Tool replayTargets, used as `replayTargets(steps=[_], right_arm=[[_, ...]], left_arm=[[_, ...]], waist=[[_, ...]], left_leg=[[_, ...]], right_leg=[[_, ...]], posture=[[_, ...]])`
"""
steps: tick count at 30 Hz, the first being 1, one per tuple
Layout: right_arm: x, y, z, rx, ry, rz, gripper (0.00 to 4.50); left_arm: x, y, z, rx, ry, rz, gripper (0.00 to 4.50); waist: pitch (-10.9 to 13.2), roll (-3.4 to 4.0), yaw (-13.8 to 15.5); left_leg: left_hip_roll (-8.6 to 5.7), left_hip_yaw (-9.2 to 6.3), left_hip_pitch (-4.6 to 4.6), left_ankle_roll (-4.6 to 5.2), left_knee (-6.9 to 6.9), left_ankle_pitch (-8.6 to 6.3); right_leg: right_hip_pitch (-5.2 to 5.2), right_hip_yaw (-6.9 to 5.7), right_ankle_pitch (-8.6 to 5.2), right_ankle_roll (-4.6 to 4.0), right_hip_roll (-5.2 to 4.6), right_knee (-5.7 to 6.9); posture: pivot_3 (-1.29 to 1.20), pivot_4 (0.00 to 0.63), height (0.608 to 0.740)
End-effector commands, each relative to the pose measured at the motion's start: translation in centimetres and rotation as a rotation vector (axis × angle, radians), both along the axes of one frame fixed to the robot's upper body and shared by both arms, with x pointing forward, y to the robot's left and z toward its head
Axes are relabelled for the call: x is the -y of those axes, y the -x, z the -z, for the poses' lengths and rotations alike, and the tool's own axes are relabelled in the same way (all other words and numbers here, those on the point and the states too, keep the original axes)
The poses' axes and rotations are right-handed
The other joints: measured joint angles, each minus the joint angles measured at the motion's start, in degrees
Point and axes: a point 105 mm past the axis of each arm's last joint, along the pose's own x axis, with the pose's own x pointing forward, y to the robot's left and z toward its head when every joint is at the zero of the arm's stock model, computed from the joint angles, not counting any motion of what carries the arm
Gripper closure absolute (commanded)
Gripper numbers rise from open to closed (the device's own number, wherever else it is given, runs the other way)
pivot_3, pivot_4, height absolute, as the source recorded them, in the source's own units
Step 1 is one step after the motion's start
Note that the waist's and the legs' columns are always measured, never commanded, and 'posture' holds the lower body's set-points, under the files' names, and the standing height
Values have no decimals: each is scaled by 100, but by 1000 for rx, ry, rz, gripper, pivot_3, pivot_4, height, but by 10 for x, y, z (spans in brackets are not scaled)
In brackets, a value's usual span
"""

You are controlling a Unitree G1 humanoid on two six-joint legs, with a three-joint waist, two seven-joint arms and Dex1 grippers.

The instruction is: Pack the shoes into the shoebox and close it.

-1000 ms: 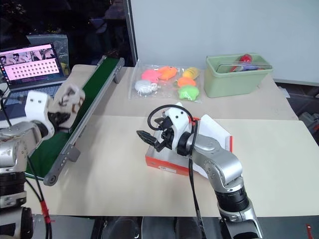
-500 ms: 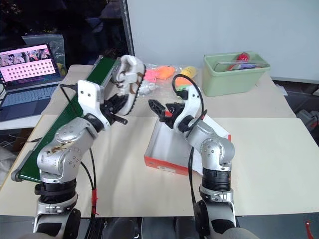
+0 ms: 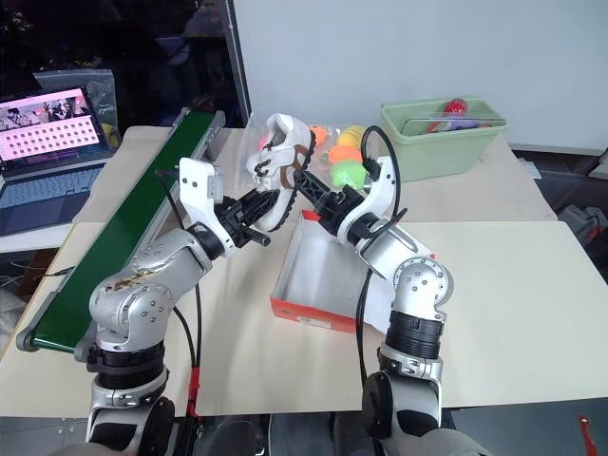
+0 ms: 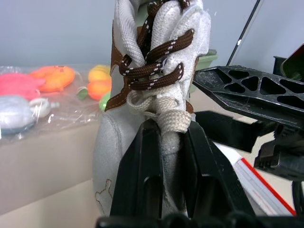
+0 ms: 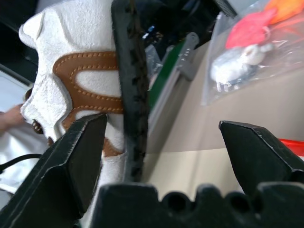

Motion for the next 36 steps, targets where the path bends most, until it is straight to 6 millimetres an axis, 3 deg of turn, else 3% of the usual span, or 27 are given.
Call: replayTargets(steps=[1, 14, 17, 23, 28, 36], right_arm=[[-8, 10, -27, 89, -36, -47, 0], [-14, 11, -30, 93, -36, -60, 0], [-14, 11, -30, 92, -36, -58, 726], [-15, 13, -32, 99, -44, -64, 2817], [-17, 13, -33, 100, -52, -68, 4280], [-18, 14, -35, 100, -59, -69, 4378]], left_arm=[[18, 7, -15, 56, 16, 80, 3945], [26, 8, -11, 47, 2, 113, 3945], [25, 8, -11, 46, 2, 109, 3967], [27, 10, -11, 45, 4, 113, 3967], [25, 10, -11, 45, 1, 110, 3967], [26, 9, -8, 41, -35, 111, 3967]], waist=[[0, 0, 0], [0, 0, -2], [0, 0, -6], [0, 1, 0], [0, 1, -5], [1, 1, -4]], left_leg=[[0, 0, 0, 0, 0, 0], [1, 0, 0, 0, 0, 0], [1, 0, 0, 0, 0, 0], [1, 0, -1, 0, 0, 0], [1, 0, -1, 0, 0, 0], [1, 0, -1, 0, 0, 0]], right_leg=[[0, 0, 0, 0, 0, 0], [-1, 0, -1, 1, 2, -6], [-1, 0, -1, 1, 2, -6], [0, 0, -1, 1, 2, -7], [-1, 0, -1, 1, 2, -7], [-1, 0, -1, 1, 2, -9]], posture=[[0, 150, 729], [0, 150, 729], [0, 150, 729], [0, 150, 729], [0, 150, 729], [0, 150, 729]])
